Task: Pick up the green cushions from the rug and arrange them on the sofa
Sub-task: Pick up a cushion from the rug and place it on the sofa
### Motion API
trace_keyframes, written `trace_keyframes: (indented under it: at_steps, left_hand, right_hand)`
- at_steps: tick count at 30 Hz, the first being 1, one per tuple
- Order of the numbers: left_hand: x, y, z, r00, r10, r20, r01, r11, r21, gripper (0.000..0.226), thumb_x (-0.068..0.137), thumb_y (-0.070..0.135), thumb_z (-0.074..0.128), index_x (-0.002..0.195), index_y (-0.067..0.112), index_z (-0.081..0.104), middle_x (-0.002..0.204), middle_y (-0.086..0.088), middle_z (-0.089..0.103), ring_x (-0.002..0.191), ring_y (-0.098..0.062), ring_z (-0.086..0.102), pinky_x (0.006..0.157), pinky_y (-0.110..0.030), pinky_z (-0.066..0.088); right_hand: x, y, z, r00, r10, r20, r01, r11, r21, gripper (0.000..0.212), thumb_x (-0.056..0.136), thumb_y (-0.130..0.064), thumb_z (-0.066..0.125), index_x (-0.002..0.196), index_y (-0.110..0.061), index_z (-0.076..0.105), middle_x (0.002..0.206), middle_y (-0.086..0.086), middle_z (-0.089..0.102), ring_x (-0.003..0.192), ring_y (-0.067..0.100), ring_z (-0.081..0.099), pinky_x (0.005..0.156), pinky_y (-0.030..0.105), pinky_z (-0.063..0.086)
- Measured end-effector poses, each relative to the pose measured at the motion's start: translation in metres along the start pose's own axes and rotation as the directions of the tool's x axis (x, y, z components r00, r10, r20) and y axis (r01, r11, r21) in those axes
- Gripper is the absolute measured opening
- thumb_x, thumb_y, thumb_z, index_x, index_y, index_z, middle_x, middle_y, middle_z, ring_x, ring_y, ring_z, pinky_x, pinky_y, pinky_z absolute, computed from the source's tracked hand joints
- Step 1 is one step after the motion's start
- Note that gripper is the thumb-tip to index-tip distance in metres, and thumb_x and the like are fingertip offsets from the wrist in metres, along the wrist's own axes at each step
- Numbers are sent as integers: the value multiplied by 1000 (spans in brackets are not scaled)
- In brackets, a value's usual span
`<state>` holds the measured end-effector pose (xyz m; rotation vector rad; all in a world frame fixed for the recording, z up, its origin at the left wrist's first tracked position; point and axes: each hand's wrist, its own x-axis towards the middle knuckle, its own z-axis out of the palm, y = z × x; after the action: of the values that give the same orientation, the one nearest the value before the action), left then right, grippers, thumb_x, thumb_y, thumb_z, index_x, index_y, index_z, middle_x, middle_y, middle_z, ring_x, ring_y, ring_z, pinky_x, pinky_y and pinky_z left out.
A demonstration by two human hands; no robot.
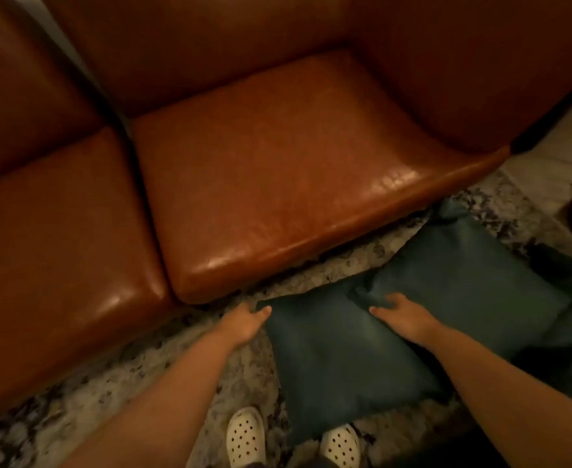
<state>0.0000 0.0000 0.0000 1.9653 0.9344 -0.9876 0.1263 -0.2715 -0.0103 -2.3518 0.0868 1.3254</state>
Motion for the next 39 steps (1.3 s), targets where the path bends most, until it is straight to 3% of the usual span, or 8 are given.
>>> trace_keyframes:
  at_steps: [3, 7, 12, 16, 22, 28, 34, 39]
  left_hand:
    - [58, -14, 22, 998, -44, 49, 49, 992, -119, 76, 95, 57, 33, 150, 8, 17, 158, -12, 16, 143, -29, 22, 115, -37, 21]
    - [130, -21, 53, 996, -69, 62, 80, 977, -197, 71, 95, 54, 36, 148, 7, 25, 155, -12, 26, 140, -29, 30, 110, -35, 27]
    - [201, -33, 92, 996, -56, 73, 75, 952, -296, 60, 96, 49, 40, 141, 10, 41, 147, -9, 41, 133, -27, 41, 104, -28, 32]
    - [242, -47, 128, 992, -105, 67, 123, 909, -399, 70, 90, 54, 48, 144, 9, 37, 150, -9, 37, 136, -26, 38, 113, -36, 29]
    - [271, -64, 174, 978, -200, -52, 141, 831, -538, 90, 81, 53, 62, 148, 7, 23, 154, -10, 29, 139, -28, 32, 115, -40, 27]
    - [287, -78, 175, 979, -203, 4, 150, 715, -683, 109, 51, 59, 79, 142, 15, 39, 145, -5, 45, 130, -25, 45, 111, -43, 35]
    - [299, -72, 168, 984, -165, -64, 76, 720, -690, 114, 37, 64, 83, 135, 17, 48, 138, -5, 52, 123, -27, 52, 106, -45, 41]
    - [283, -64, 151, 969, -198, -147, 74, 804, -590, 130, 29, 78, 74, 139, 16, 43, 140, -2, 51, 125, -25, 51, 107, -39, 39]
  right_hand:
    - [51, 24, 28, 997, 80, 13, -81, 994, 73, 58, 93, -43, 54, 136, -5, 45, 132, 17, 54, 117, 32, 53, 98, 34, 42]
    - [116, 55, 52, 975, 220, -4, -219, 970, 107, 67, 94, -47, 51, 140, 0, 37, 143, 21, 42, 131, 37, 41, 107, 37, 35]
    - [180, 90, 78, 963, 268, -34, -269, 962, -52, 68, 96, -49, 43, 136, 5, 43, 142, 24, 44, 130, 37, 43, 104, 37, 36]
    - [214, 124, 102, 945, 316, -81, -323, 942, -93, 74, 96, -57, 33, 138, 4, 43, 144, 25, 41, 133, 38, 40, 109, 41, 32]
    - [238, 172, 127, 906, 394, -152, -390, 919, 59, 102, 79, -81, 29, 143, -1, 35, 146, 23, 37, 132, 41, 37, 111, 47, 29]
    - [261, 190, 131, 920, 373, -120, -303, 871, 386, 143, 28, -95, 47, 146, -16, 35, 154, 11, 30, 139, 34, 31, 117, 46, 19]
    - [280, 182, 119, 967, 195, -165, -58, 796, 603, 127, 29, -85, 68, 142, -34, 41, 154, -1, 33, 141, 22, 29, 119, 39, 17]
    - [266, 178, 125, 933, 241, -267, -28, 789, 614, 136, 21, -88, 66, 140, -23, 47, 151, 4, 38, 138, 25, 34, 117, 39, 23]
